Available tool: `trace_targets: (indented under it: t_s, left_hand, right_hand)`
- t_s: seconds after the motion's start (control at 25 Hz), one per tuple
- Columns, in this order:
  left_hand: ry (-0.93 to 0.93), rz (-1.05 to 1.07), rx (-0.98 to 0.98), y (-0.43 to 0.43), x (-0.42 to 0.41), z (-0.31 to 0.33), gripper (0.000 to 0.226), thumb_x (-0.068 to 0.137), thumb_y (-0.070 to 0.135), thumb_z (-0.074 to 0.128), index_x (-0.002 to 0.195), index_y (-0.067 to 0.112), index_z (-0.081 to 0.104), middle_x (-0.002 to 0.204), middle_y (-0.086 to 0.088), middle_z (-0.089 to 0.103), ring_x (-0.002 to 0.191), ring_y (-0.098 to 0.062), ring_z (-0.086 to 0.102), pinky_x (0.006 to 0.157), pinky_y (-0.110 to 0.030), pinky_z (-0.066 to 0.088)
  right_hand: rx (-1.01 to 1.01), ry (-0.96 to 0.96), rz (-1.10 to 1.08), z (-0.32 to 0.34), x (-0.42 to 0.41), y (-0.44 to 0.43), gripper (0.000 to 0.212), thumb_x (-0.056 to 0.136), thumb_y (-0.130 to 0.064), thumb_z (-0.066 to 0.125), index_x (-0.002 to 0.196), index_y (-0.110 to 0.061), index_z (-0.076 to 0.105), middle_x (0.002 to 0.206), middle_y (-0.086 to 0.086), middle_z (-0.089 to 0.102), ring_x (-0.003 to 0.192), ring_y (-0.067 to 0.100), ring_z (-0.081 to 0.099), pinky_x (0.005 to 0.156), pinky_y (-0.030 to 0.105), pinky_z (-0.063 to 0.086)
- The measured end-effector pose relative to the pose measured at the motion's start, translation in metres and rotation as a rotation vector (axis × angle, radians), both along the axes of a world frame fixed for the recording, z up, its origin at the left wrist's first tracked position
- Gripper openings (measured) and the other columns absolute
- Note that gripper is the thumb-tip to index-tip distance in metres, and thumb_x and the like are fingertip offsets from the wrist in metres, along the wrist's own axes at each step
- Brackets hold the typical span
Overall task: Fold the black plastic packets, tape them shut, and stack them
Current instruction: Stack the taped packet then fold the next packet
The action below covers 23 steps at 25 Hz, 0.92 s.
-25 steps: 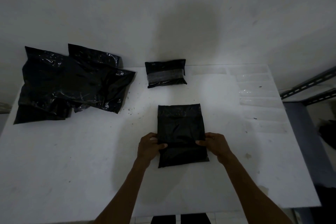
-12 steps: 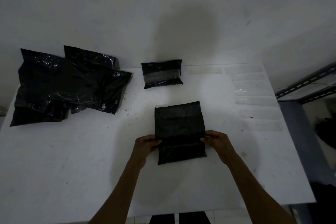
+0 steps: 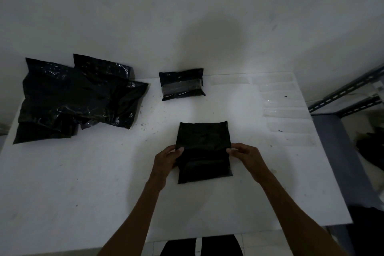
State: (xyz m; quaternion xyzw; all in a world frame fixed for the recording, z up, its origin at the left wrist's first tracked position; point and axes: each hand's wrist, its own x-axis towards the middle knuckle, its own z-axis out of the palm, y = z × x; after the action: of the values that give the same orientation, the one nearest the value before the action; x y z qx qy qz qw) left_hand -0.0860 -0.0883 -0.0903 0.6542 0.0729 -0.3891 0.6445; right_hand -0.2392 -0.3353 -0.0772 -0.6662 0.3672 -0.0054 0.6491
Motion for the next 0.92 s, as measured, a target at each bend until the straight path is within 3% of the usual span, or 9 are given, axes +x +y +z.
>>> trace_targets:
  t_s: [0.24,0.36,0.44,0.56,0.68,0.8,0.92]
  left_hand:
    - [-0.113,0.02,0.03,0.006,-0.003,-0.009,0.024,0.084,0.005,0.073,0.108,0.006,0.074,0.104,-0.005,0.075,0.1,-0.022,0.07,0.094,-0.04,0.055]
    - [-0.223,-0.12,-0.011,0.025,-0.005,-0.019,0.02,0.085,-0.004,0.068,0.103,0.001,0.075,0.114,-0.002,0.073,0.111,-0.022,0.066,0.099,-0.038,0.051]
    - [-0.328,-0.23,0.014,0.036,-0.009,-0.023,0.017,0.084,-0.008,0.067,0.094,0.001,0.077,0.118,0.006,0.071,0.112,-0.015,0.065,0.1,-0.033,0.051]
    - [-0.592,-0.371,0.141,0.048,-0.016,-0.029,0.032,0.08,-0.008,0.073,0.084,0.023,0.08,0.131,0.001,0.061,0.114,0.008,0.057,0.097,-0.016,0.047]
    - [-0.761,-0.419,0.208,0.057,-0.023,-0.04,0.024,0.078,-0.011,0.072,0.077,0.012,0.077,0.138,0.001,0.052,0.118,0.015,0.049,0.092,-0.007,0.043]
    - [-0.785,-0.394,0.212,0.058,-0.03,-0.041,0.012,0.076,0.002,0.073,0.081,0.012,0.074,0.131,0.004,0.057,0.105,0.006,0.059,0.084,-0.007,0.046]
    - [-0.742,-0.372,0.172,0.054,-0.035,-0.036,0.012,0.076,0.014,0.078,0.08,0.007,0.07,0.105,0.006,0.065,0.091,-0.001,0.064,0.077,-0.016,0.05]
  right_hand:
    - [-0.032,-0.026,-0.029,-0.008,-0.001,0.002,0.017,0.08,-0.005,0.078,0.091,-0.018,0.077,0.089,-0.004,0.077,0.086,0.01,0.072,0.074,0.014,0.053]
    - [-0.152,-0.061,0.058,-0.011,-0.014,0.002,0.018,0.075,-0.001,0.08,0.091,-0.01,0.078,0.098,-0.003,0.076,0.09,0.008,0.071,0.079,0.016,0.053]
    - [-0.241,-0.106,0.095,-0.014,-0.028,0.004,0.015,0.073,0.007,0.079,0.084,-0.003,0.078,0.103,0.003,0.074,0.09,0.004,0.07,0.079,0.015,0.053]
    - [-0.426,-0.099,0.146,-0.02,-0.046,0.01,0.019,0.073,0.005,0.08,0.078,-0.013,0.078,0.106,-0.003,0.072,0.089,-0.003,0.068,0.072,0.015,0.054]
    - [-0.553,-0.046,0.17,-0.029,-0.06,0.016,0.023,0.077,-0.002,0.08,0.086,-0.023,0.078,0.108,-0.016,0.069,0.091,-0.003,0.066,0.067,0.02,0.054]
    - [-0.517,-0.016,0.162,-0.028,-0.065,0.024,0.037,0.078,-0.005,0.08,0.101,-0.032,0.07,0.105,-0.016,0.068,0.087,0.0,0.063,0.071,0.023,0.054]
    - [-0.344,-0.01,0.098,-0.014,-0.061,0.028,0.029,0.079,-0.017,0.081,0.099,-0.033,0.07,0.107,-0.012,0.067,0.082,0.007,0.062,0.068,0.021,0.053]
